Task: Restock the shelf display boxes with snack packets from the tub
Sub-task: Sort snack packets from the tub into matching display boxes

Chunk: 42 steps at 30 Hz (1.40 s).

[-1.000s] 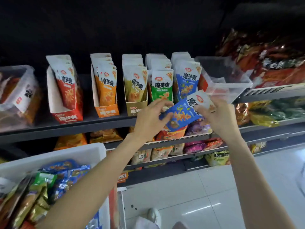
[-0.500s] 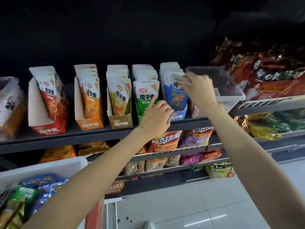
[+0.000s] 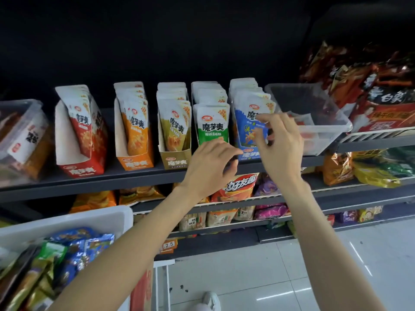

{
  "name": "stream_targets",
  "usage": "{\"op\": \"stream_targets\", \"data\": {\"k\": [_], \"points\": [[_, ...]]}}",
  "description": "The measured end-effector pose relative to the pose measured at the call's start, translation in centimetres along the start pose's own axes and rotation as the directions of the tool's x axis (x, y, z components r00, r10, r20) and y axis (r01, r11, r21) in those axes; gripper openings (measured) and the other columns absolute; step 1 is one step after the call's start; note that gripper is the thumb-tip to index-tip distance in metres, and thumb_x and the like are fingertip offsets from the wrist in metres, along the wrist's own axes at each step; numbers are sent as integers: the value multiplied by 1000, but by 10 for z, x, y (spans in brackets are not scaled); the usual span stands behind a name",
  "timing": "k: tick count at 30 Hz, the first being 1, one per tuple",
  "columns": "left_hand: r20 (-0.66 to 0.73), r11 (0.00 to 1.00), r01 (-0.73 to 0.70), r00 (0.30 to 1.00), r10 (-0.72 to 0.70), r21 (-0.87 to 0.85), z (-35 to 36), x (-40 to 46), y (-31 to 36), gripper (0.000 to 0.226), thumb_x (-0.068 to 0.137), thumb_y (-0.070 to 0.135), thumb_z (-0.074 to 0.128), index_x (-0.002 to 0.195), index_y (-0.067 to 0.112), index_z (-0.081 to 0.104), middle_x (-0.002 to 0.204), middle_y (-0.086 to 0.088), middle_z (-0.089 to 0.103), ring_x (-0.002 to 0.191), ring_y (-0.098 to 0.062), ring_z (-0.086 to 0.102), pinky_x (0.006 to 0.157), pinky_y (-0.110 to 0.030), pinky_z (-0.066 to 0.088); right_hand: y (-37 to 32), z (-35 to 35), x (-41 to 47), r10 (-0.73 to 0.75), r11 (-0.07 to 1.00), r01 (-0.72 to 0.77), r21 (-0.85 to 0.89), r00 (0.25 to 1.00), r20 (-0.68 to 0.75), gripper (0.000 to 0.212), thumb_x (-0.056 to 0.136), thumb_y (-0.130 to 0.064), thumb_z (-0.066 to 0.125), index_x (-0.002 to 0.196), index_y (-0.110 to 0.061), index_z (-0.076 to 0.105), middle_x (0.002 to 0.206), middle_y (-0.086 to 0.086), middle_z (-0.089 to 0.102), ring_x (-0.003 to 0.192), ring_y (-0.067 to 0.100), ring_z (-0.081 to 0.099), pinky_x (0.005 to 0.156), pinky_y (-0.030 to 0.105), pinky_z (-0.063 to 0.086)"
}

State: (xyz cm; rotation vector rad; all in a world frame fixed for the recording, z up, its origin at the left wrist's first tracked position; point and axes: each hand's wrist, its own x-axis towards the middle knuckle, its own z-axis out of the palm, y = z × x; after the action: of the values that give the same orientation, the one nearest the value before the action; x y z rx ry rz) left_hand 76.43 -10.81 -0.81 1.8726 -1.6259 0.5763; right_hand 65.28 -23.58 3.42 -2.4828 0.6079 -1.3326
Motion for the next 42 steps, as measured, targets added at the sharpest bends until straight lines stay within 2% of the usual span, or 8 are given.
{"op": "stream_targets", "data": {"k": [5, 13, 18, 25, 29, 32, 36, 42], "points": [[-226, 971, 227, 945, -237, -71, -61, -89, -13, 22, 91, 23, 54, 88, 9, 71, 85, 0, 70, 84, -15, 62, 73, -30, 46, -79, 22, -78, 230, 859, -348, 376, 918, 323, 13, 91, -15, 61, 103, -19, 65, 85, -12, 66, 78, 2, 61, 70, 13, 48], [30, 543, 839, 542, -840, 40, -156, -267, -66, 36, 83, 46, 49, 106, 23, 65, 92, 18, 64, 87, -12, 63, 75, -23, 44, -200, 107, -164, -190, 904, -182, 388, 642, 743, 21, 86, -17, 56, 106, -18, 63, 101, -3, 67, 94, 17, 62, 77, 39, 53], [33, 511, 785, 535, -844, 350, -185, -315, -103, 39, 76, 29, 76, 110, 14, 64, 99, -7, 66, 93, -32, 60, 78, -40, 49, -249, 162, -180, -219, 957, -76, 280, 441, 870, 41, 95, -21, 49, 135, -15, 44, 131, 7, 52, 120, 25, 47, 96, 35, 39], [159, 558, 689, 555, -817, 463, -165, -327, -140, 54, 59, 26, 87, 105, 8, 65, 96, -12, 67, 86, -35, 65, 72, -40, 53, -286, 218, -194, -70, 996, 78, 36, 500, 863, 40, 94, -8, 45, 134, -9, 37, 126, 12, 48, 111, 30, 51, 78, 38, 48], [90, 437, 865, 429, -899, 245, -156, -331, -141, 38, 81, 25, 71, 116, 14, 60, 112, -5, 63, 104, -23, 58, 87, -34, 47, -293, 229, -195, -173, 954, 297, 25, 485, 857, 33, 92, -4, 50, 125, -8, 45, 123, 12, 48, 113, 28, 51, 77, 34, 48], [-13, 127, 963, 128, -992, -240, -165, -327, -125, 32, 87, 19, 66, 117, 18, 57, 113, 3, 60, 110, -15, 56, 91, -26, 43, -293, 226, -192, -213, 938, 343, 51, 455, 864, 30, 92, -2, 49, 121, -10, 49, 122, 11, 48, 106, 28, 54, 76, 35, 48], [207, -333, 476, -298, -932, -814, -178, -321, -103, 44, 90, 20, 63, 130, 21, 43, 119, -2, 59, 112, -21, 58, 99, -40, 46, -272, 205, -185, -8, 977, -160, 138, 625, 780, 11, 96, -16, 51, 102, -15, 60, 100, 4, 63, 80, 23, 64, 70, 36, 52], [456, -418, 354, 29, -889, -837, -178, -254, -79, 46, 77, 38, 62, 120, 23, 55, 108, 2, 71, 92, -14, 69, 67, -27, 54, -243, 148, -164, 219, 317, -874, 367, 444, 869, 5, 92, -7, 60, 90, -8, 64, 92, 7, 68, 72, 6, 64, 53, 18, 49]]}}
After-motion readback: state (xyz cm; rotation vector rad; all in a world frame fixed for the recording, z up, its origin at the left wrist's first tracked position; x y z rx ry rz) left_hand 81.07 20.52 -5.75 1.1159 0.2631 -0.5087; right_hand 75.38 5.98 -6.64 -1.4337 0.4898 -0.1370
